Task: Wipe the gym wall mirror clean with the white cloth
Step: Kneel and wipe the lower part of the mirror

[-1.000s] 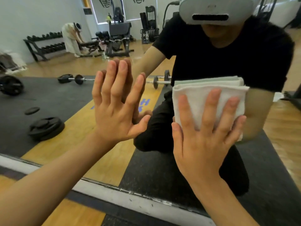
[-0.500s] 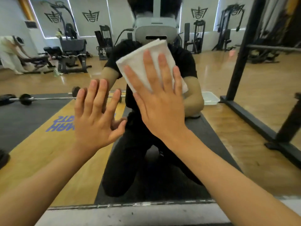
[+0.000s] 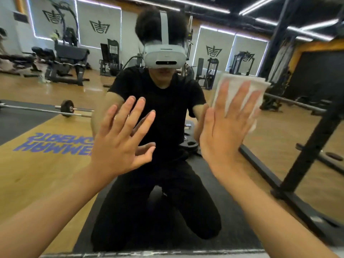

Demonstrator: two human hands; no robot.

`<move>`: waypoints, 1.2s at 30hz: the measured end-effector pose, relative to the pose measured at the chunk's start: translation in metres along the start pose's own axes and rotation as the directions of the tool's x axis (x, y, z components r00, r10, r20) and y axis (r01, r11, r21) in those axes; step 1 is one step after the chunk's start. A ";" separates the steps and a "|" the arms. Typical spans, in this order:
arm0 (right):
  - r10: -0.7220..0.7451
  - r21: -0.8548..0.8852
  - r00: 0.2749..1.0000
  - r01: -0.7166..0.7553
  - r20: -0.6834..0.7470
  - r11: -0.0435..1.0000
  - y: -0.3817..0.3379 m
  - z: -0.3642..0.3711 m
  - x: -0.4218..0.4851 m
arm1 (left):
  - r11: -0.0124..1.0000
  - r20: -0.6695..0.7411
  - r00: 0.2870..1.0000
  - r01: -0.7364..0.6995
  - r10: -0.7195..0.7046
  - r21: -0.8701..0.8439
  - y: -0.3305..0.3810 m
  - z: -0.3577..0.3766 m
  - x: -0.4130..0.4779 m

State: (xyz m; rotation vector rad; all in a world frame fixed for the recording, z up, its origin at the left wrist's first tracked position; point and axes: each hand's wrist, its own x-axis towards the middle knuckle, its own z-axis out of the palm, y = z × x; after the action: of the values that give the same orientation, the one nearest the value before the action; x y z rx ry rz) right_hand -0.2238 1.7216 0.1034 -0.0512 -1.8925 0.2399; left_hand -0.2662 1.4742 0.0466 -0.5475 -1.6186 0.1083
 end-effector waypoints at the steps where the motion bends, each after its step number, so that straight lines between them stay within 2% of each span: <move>1: -0.063 0.026 0.998 0.064 -0.008 0.998 -0.026 0.005 0.000 | 1.000 0.000 1.000 0.000 0.000 -0.004 -0.001 0.000 0.000; 3: -0.204 0.062 0.979 0.202 0.025 0.977 -0.065 0.009 -0.004 | 1.000 -0.001 1.000 -0.003 0.003 -0.024 -0.003 0.000 -0.001; 5: -0.371 0.086 0.925 0.365 0.077 0.927 -0.076 0.011 -0.008 | 0.999 -0.011 1.000 0.001 -0.002 -0.033 -0.004 0.000 -0.003; 7: -0.508 0.056 0.856 0.505 0.097 0.861 -0.053 0.008 -0.002 | 1.000 -0.019 1.000 -0.005 0.004 -0.028 -0.005 0.000 -0.002; 9: -0.552 -0.031 0.828 0.557 0.103 0.830 -0.010 0.002 0.004 | 1.000 -0.023 1.000 -0.017 0.017 -0.011 -0.006 0.001 -0.002; 12: -0.476 -0.138 0.874 0.486 0.101 0.863 0.071 -0.009 0.003 | 1.000 -0.019 1.000 -0.018 0.018 0.004 -0.005 0.003 -0.002; 15: -0.323 -0.143 0.941 0.335 0.104 0.931 0.120 -0.023 0.000 | 1.000 -0.017 1.000 -0.006 0.007 0.019 -0.003 0.004 -0.001; 18: -0.040 -0.057 0.996 0.044 0.080 0.997 0.077 -0.016 -0.001 | 0.999 -0.006 1.000 0.006 -0.006 0.035 -0.003 0.005 -0.002; 19: 0.003 -0.035 0.998 -0.001 0.064 0.999 0.050 -0.010 -0.003 | 0.999 0.001 1.000 0.005 -0.005 0.037 -0.001 0.005 -0.002; 20: -0.025 -0.001 0.998 0.025 0.055 1.000 0.020 -0.002 -0.007 | 0.999 0.004 1.000 0.004 -0.004 0.037 -0.001 0.004 -0.003; 22: -0.197 0.054 0.978 0.194 0.067 0.980 -0.035 0.011 -0.015 | 1.000 0.003 1.000 -0.003 0.003 0.029 -0.002 0.004 -0.003; 24: -0.301 0.086 0.950 0.294 0.086 0.952 -0.063 0.016 -0.017 | 1.000 0.004 1.000 -0.005 0.005 0.014 -0.003 0.002 -0.002; 26: -0.384 0.066 0.919 0.379 0.092 0.923 -0.053 0.015 -0.014 | 1.000 0.001 1.000 0.000 0.000 0.005 -0.004 0.000 -0.002; 29: -0.515 -0.034 0.853 0.519 0.089 0.854 0.016 0.006 -0.015 | 1.000 -0.013 1.000 -0.002 0.002 0.010 -0.004 0.001 -0.002; 31: -0.487 -0.109 0.867 0.496 0.105 0.861 0.076 -0.004 -0.020 | 1.000 -0.009 1.000 -0.009 0.009 0.008 -0.004 0.002 -0.001; 33: -0.390 -0.145 0.912 0.406 0.126 0.902 0.122 -0.015 -0.025 | 1.000 -0.003 1.000 -0.005 0.005 0.014 -0.002 0.003 -0.002; 36: -0.230 -0.139 0.967 0.244 0.112 0.960 0.134 -0.021 -0.024 | 1.000 0.007 1.000 -0.005 0.005 0.015 -0.002 0.004 -0.002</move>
State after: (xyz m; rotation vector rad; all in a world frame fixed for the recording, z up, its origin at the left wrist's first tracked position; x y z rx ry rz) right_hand -0.2068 1.8516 0.0619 0.0858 -1.9884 -0.0672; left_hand -0.2707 1.4728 0.0444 -0.5397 -1.6219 0.1260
